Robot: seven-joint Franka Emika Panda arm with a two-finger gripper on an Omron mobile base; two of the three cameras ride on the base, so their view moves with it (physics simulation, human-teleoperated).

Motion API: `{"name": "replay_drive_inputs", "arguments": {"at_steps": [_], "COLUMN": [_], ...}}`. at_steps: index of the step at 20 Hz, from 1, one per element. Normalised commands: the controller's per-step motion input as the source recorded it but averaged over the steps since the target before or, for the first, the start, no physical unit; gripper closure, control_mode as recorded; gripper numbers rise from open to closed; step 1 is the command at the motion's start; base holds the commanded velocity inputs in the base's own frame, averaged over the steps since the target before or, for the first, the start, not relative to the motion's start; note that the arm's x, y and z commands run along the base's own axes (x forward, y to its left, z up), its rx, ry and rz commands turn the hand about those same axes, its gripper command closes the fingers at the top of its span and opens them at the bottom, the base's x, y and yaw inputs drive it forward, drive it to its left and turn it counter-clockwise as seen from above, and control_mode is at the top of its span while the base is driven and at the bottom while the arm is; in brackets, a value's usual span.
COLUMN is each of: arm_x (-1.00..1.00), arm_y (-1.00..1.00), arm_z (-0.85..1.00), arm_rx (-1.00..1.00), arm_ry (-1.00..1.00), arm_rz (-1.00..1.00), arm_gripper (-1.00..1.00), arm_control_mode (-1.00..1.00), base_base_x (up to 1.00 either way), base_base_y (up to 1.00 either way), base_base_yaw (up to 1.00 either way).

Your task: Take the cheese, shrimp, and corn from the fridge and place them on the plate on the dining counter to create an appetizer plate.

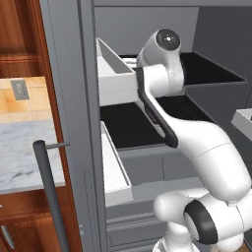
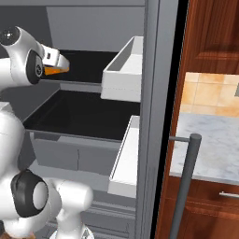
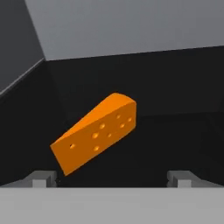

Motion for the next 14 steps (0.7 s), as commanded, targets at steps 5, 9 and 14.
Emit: {"name": "replay_drive_inputs", "arguments": {"at_steps": [5,9,14], "arm_x": [0.81,0.65,-0.07], "arm_y": [0.3,0.17,0.04], "arm_z": [-0.01,-0.14,-0.17], "arm_rx": [0.0,0.0,0.0], "arm_ry": [0.02,0.03,0.05], "arm_rz": [-0.01,-0.02,-0.09], "arm_gripper": [-1.0,-1.0,-1.0], "arm_control_mode": [-1.0,-1.0,-1.0], "base_base_x": [0.0,0.0,0.0], "base_base_y": [0.0,0.0,0.0], "base_base_yaw": [0.0,0.0,0.0]}}
